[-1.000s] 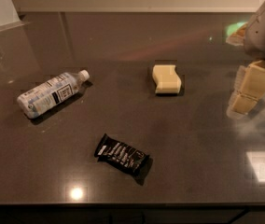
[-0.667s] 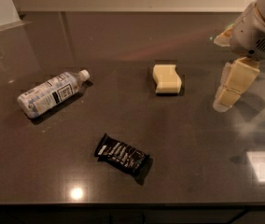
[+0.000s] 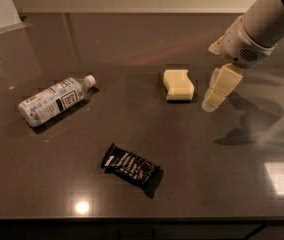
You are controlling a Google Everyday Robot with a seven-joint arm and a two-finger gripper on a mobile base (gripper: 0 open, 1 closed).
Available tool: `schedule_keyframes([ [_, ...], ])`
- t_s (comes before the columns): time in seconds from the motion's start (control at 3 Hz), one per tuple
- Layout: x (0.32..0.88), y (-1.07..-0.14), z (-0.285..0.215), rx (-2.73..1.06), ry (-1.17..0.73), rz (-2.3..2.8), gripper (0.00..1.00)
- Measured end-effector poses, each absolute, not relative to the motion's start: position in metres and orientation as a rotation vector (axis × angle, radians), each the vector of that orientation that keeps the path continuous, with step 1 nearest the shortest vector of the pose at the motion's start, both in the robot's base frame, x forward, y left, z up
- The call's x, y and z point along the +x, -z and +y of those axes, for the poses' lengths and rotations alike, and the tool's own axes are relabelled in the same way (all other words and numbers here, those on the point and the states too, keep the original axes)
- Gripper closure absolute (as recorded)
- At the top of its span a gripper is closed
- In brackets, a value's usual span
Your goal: Move sponge near rxbar chocolate
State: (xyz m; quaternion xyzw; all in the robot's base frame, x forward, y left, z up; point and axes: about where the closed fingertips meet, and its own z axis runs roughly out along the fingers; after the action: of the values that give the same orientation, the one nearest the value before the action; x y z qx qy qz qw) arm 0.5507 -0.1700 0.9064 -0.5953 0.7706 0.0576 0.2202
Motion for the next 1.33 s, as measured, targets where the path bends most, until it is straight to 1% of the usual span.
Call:
schedule_keyframes([
  [0.33,0.56,-0.9,-0.167,-1.636,-0.162,2.126,0.0],
  [1.0,0.617,-0.852,-0.152,-1.605,-0.181,2.155,0.0],
  [1.33,0.627,-0.843,-0.147,-1.598,-0.199,2.165,0.0],
])
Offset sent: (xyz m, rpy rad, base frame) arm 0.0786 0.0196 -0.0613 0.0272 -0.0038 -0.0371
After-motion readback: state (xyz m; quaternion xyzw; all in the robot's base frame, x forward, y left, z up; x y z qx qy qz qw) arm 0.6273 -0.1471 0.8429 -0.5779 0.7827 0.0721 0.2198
